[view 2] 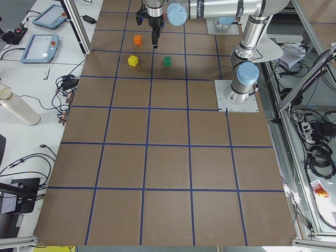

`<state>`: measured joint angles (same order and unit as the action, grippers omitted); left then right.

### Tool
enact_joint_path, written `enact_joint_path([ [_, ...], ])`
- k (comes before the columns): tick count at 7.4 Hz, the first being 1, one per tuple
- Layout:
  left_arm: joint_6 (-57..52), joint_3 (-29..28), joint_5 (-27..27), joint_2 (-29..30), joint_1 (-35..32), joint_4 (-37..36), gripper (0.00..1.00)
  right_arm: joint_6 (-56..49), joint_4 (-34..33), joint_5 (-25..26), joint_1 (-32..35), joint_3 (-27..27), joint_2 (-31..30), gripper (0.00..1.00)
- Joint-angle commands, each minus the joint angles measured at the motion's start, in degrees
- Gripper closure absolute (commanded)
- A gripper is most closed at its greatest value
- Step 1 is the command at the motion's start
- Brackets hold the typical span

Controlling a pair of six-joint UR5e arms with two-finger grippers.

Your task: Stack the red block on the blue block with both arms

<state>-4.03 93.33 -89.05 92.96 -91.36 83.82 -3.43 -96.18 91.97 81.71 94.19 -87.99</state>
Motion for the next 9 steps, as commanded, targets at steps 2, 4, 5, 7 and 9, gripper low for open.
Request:
enact_joint_path([
  [2,-0.1,-1.1,-0.9,-3.1,-0.7,0.7,0.00,1.7,4.2,-3.5,2.7,-4.4,-2.5,0.00],
  [4,-0.5,-2.1,-1.1,-3.8,-0.5,0.7,0.00,2.2,3.8,-3.5,2.8,-3.7,-2.3,0.00],
  [5,-0.5,-2.4,-1.0,-4.1,-0.1,0.8,0.00,3.9,4.1,-3.6,2.8,-3.8,-1.8,0.00],
  [7,-0.6,-1.2,-1.5,-4.6,-0.1,0.9,0.00,6.5,3.9,-3.6,5.8,-3.8,-1.3,0.00],
  [9,-0.5,-1.3,-1.3,-4.8,0.0,1.6,0.00,11.8,1.0,-2.4,10.8,-4.4,0.1,0.00],
])
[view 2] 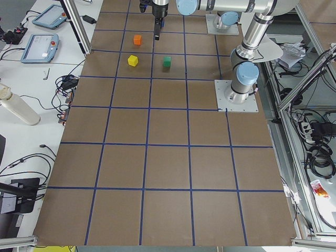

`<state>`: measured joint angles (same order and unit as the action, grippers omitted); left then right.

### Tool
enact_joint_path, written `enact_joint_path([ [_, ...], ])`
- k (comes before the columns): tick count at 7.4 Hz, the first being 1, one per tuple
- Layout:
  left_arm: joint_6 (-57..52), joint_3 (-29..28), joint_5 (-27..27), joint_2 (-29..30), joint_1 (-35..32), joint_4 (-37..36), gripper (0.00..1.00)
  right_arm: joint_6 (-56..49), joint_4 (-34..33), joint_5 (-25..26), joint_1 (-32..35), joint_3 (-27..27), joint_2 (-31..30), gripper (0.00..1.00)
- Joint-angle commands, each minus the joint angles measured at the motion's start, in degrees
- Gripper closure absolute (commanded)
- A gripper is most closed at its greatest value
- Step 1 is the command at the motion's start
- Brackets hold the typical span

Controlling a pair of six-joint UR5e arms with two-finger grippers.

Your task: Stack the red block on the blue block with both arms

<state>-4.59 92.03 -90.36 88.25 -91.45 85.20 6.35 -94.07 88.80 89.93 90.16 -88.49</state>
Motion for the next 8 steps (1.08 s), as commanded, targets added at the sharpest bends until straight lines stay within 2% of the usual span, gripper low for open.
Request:
enact_joint_path([
  [1,0.1,0.2,-0.2,-0.4,0.1,0.6,0.00,1.0,-0.9,3.3,2.3,-0.6,0.6,0.00],
  [2,0.0,0.2,-0.2,-0.6,0.1,1.1,0.00,0.7,-0.4,4.4,2.3,-0.6,0.3,0.00],
  [6,0.2,0.5,-0.3,-0.5,0.1,1.1,0.00,1.1,1.3,-1.3,2.4,-1.2,0.6,0.00],
  [8,0.4,1.1,-0.3,-0.8,0.1,0.8,0.00,1.2,2.7,-1.4,2.4,-2.8,0.8,0.00],
])
